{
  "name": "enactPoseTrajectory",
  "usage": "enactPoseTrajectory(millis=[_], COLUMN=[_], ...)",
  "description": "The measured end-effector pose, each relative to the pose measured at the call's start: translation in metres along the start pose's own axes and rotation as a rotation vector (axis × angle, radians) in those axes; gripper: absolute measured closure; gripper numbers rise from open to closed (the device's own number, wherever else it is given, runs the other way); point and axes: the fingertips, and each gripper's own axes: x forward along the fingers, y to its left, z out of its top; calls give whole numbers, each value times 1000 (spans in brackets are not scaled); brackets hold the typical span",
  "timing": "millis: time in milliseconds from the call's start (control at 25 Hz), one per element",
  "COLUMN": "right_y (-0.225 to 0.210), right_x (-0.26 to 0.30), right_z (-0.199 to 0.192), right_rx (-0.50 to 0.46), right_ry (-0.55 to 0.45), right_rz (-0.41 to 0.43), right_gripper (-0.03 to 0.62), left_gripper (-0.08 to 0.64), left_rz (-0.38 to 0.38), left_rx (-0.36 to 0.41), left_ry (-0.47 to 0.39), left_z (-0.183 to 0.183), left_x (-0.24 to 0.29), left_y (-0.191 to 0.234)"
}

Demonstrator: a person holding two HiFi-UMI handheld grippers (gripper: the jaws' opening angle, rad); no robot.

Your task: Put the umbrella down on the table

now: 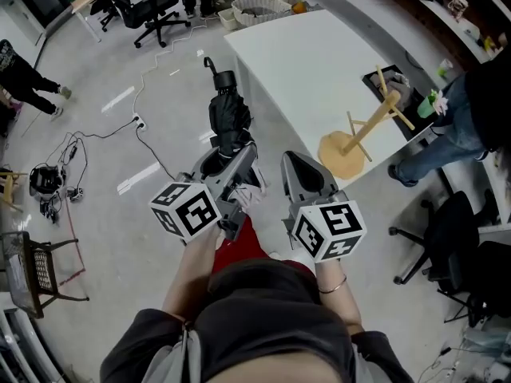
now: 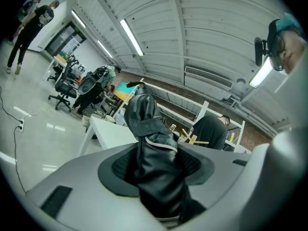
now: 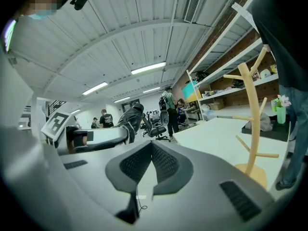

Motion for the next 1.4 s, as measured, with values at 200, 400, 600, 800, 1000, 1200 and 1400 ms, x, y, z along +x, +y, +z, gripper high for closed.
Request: enactPoseTrajectory(millis=[200,400,600,800,1000,1200,1400], right_y=[-11,-13,-17,-15,-16,-18,-21], right_x=[57,111,151,190,227,253,272], right_z=[12,17,22,26,31,33,41], right_rx=[20,36,52,64,64,59,57], right_ry=[0,11,14,21,28,35,20], right_rz=[-24,-40,-67,-84,-109,-137,-170], right_gripper=[574,574,574,574,574,574,574], left_gripper=[345,345,345,345,345,345,345], left_rz=[-22,-25,-43,-58,-74,-89,-90], left_rx=[0,-2,-8,-14,-20,-37,-31], left_ry=[23,51,71,87,92,91,91], left_z=[28,53,73,92,112,125,138], left_x=[29,50,68,82,96,102,105], left_y=[38,78,109,142,170,189,209])
